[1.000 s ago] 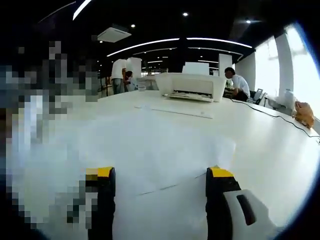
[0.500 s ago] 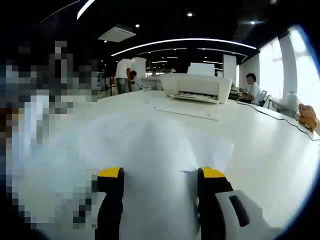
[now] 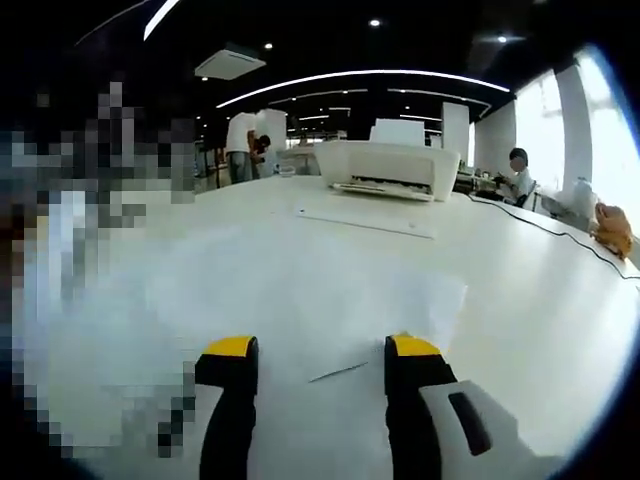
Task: Organize the stack of printing papers by aligning and flattening the scattered papers on the table
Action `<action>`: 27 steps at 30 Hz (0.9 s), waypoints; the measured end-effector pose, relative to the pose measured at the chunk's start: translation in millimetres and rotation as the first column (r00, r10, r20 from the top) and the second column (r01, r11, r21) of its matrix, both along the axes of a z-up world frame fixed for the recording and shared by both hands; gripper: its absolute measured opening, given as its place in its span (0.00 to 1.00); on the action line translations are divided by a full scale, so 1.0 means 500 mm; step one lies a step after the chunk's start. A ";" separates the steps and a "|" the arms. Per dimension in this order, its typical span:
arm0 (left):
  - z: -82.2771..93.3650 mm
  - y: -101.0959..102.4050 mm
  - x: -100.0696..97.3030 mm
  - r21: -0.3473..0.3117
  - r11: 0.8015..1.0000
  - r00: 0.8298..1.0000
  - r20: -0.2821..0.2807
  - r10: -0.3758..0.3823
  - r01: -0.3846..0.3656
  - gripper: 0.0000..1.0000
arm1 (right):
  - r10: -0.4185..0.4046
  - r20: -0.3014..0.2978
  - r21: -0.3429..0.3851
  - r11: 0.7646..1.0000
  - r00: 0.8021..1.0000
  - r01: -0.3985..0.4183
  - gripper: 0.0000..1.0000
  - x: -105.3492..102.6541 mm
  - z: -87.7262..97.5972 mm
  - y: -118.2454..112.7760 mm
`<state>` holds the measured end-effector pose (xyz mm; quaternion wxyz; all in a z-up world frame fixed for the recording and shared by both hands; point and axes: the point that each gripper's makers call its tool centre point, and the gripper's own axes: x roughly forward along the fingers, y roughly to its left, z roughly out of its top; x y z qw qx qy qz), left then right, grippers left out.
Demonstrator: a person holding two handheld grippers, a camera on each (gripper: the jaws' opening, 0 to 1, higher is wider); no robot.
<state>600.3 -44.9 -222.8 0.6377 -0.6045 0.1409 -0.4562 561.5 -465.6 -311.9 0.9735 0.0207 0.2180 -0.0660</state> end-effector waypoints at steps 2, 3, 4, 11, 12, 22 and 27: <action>-0.001 0.001 0.002 -0.002 1.000 1.000 -0.001 0.000 0.000 0.06 | -0.012 -0.008 0.000 1.000 1.000 0.012 0.67 0.006 -0.002 -0.004; -0.001 0.002 0.003 -0.003 1.000 1.000 0.000 0.000 0.000 0.06 | -0.017 -0.013 -0.002 1.000 1.000 0.017 0.76 0.010 -0.003 -0.005; -0.002 0.003 0.005 -0.003 1.000 1.000 0.000 -0.001 0.001 0.06 | -0.020 -0.016 -0.006 1.000 1.000 0.020 0.82 0.013 -0.005 -0.006; -0.004 0.005 0.011 -0.006 1.000 1.000 0.003 -0.001 0.002 0.06 | -0.023 -0.027 0.002 1.000 0.999 0.023 0.81 0.019 -0.008 -0.017; -0.005 0.006 0.012 -0.006 1.000 1.000 0.004 -0.002 0.002 0.06 | -0.021 -0.027 0.001 1.000 0.999 0.021 0.79 0.019 -0.008 -0.017; -0.007 0.007 0.015 -0.002 1.000 1.000 0.008 -0.005 0.005 0.06 | -0.012 -0.022 -0.003 1.000 1.000 0.012 0.56 0.011 -0.004 -0.008; -0.009 0.006 0.014 0.004 1.000 1.000 0.008 -0.004 0.004 0.06 | 0.005 -0.017 -0.005 1.000 1.000 -0.005 0.46 0.014 -0.002 0.003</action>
